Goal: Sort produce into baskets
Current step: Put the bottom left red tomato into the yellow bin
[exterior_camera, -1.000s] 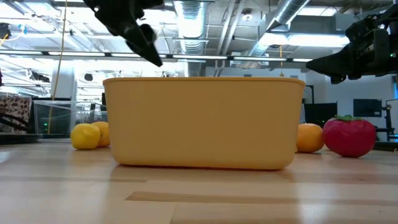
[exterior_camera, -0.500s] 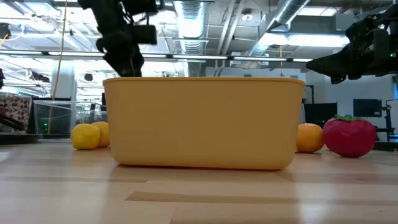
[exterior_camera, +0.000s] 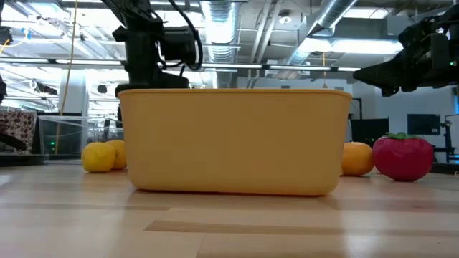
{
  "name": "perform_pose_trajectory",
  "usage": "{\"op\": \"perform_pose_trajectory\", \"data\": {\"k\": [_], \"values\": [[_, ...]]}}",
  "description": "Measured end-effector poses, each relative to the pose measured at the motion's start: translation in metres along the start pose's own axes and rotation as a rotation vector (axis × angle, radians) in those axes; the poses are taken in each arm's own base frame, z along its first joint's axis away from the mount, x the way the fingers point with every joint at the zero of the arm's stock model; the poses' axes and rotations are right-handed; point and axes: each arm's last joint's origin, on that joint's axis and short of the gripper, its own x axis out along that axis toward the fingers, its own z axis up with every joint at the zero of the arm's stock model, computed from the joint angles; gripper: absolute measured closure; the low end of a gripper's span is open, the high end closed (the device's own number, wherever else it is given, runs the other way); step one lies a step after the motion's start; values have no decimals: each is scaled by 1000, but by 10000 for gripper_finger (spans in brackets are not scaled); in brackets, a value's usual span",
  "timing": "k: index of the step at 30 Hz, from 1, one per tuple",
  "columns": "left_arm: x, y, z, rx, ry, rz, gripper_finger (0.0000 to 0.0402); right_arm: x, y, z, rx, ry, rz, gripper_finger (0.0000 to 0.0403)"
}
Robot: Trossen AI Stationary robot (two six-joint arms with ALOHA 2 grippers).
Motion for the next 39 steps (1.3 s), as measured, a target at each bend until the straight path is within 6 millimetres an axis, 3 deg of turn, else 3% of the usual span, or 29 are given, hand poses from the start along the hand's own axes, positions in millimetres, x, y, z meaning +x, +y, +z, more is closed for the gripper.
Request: {"op": "perform_pose_trajectory", "data": {"k": [19,39], "values": [[7,15,1,-13,-19,-18,16,0,0,0,0,0,0,342],[5,16,2,-68,-30,-33,217,0,0,0,0,0,0,342]]}}
